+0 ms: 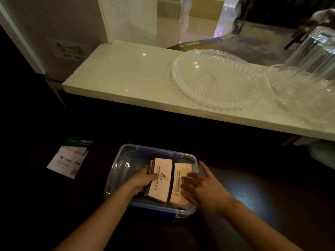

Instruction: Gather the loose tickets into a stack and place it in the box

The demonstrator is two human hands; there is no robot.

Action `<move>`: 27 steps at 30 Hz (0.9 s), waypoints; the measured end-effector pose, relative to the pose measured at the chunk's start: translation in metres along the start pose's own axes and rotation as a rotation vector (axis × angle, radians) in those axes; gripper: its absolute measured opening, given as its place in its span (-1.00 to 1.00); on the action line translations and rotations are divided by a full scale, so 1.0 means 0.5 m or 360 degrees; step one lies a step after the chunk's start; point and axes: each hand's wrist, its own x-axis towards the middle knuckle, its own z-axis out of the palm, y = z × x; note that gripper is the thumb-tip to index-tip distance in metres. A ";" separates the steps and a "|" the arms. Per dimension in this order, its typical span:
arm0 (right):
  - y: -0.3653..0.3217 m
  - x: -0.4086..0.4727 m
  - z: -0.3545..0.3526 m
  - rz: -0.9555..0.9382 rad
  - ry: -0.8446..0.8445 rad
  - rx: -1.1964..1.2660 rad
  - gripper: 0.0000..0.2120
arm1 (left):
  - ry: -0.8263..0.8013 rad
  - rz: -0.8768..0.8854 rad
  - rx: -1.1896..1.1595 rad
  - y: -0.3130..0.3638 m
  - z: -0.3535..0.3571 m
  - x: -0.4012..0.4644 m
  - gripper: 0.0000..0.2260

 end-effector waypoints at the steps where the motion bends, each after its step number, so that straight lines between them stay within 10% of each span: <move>1: 0.001 0.001 -0.001 -0.0009 0.0021 0.0025 -0.59 | 0.0005 0.0011 0.0012 0.000 0.004 0.001 -0.94; 27: 0.025 0.030 -0.082 -0.0143 0.0364 -0.0007 -0.65 | 0.0468 0.0377 0.0294 0.057 -0.027 -0.078 -0.62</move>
